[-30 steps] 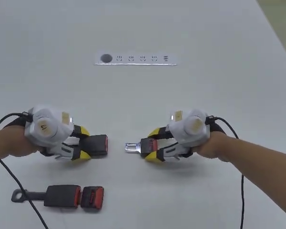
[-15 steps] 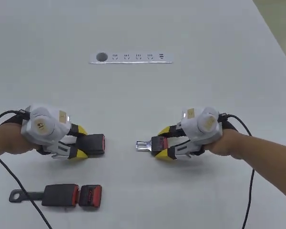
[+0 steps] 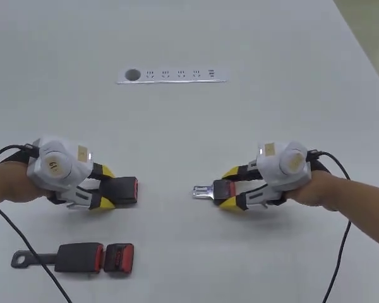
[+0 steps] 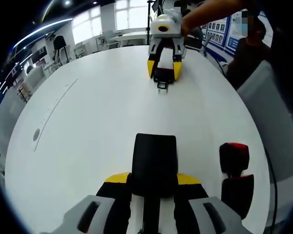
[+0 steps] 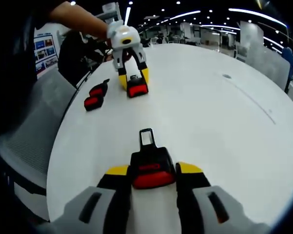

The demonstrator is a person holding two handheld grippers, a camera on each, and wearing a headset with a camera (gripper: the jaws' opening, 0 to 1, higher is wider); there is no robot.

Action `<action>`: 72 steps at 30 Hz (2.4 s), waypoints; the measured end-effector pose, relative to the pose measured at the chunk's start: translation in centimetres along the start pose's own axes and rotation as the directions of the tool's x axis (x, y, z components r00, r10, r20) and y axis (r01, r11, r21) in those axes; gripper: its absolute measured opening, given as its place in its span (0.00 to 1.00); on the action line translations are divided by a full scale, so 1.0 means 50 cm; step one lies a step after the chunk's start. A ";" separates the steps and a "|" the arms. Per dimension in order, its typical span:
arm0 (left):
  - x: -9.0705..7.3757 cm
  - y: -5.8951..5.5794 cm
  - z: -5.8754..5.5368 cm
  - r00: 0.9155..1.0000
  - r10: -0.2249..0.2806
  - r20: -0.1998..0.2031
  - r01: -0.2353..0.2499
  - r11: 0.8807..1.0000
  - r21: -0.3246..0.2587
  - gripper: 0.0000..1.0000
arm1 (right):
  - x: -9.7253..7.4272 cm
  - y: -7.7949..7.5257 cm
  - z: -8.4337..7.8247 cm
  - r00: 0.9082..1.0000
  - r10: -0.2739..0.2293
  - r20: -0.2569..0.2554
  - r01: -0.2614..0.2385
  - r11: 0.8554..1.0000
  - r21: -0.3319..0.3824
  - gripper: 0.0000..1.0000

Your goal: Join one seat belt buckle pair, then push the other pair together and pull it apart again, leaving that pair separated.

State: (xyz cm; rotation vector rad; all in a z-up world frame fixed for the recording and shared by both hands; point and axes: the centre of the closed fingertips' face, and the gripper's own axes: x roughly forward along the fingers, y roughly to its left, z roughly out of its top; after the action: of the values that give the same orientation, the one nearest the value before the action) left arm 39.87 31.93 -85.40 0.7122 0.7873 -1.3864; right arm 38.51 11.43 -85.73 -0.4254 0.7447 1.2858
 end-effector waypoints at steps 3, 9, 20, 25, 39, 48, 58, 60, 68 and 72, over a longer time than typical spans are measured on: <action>0.000 0.000 -0.001 1.000 -0.001 -0.002 0.001 1.000 0.002 0.34 | -0.003 -0.001 -0.006 1.000 -0.003 0.000 0.003 1.000 0.013 0.37; 0.001 -0.001 -0.001 1.000 -0.001 -0.003 0.001 1.000 -0.001 0.34 | -0.003 -0.002 -0.007 1.000 -0.002 0.010 0.002 1.000 0.018 0.37; 0.001 -0.011 0.011 1.000 -0.020 0.010 0.021 0.992 -0.128 0.44 | -0.010 -0.008 0.007 0.997 -0.064 0.039 0.061 0.994 0.090 0.49; -0.013 0.013 0.033 0.994 0.083 0.076 -0.061 0.965 -0.256 0.73 | -0.027 -0.039 0.029 0.978 -0.184 0.101 0.166 0.972 0.166 0.69; -0.116 0.032 0.012 0.924 0.364 0.121 -0.238 0.792 -0.563 0.94 | -0.061 -0.058 0.064 0.878 -0.458 0.137 0.408 0.867 0.284 0.86; -0.165 -0.012 0.010 0.876 0.461 0.138 -0.276 0.717 -0.640 1.00 | -0.078 -0.019 0.090 0.825 -0.547 0.142 0.480 0.811 0.336 0.92; -0.212 -0.077 0.005 0.822 0.542 0.173 -0.277 0.647 -0.710 1.00 | -0.094 0.046 0.105 0.787 -0.596 0.158 0.501 0.768 0.399 0.95; -0.219 -0.094 -0.005 0.817 0.551 0.167 -0.277 0.630 -0.725 1.00 | -0.098 0.058 0.107 0.781 -0.603 0.164 0.504 0.763 0.404 0.95; -0.249 -0.161 -0.024 0.785 0.586 0.200 -0.261 0.606 -0.752 1.00 | -0.090 0.117 0.099 0.788 -0.589 0.181 0.491 0.778 0.393 0.98; -0.261 -0.183 -0.043 0.771 0.603 0.204 -0.261 0.592 -0.763 1.00 | -0.090 0.143 0.093 0.793 -0.582 0.180 0.492 0.786 0.376 0.99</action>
State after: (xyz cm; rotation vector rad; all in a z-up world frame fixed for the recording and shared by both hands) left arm 30.34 40.46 -75.68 -0.0492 0.6256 -0.6309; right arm 32.38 13.16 -78.49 -0.1647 0.5069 0.6416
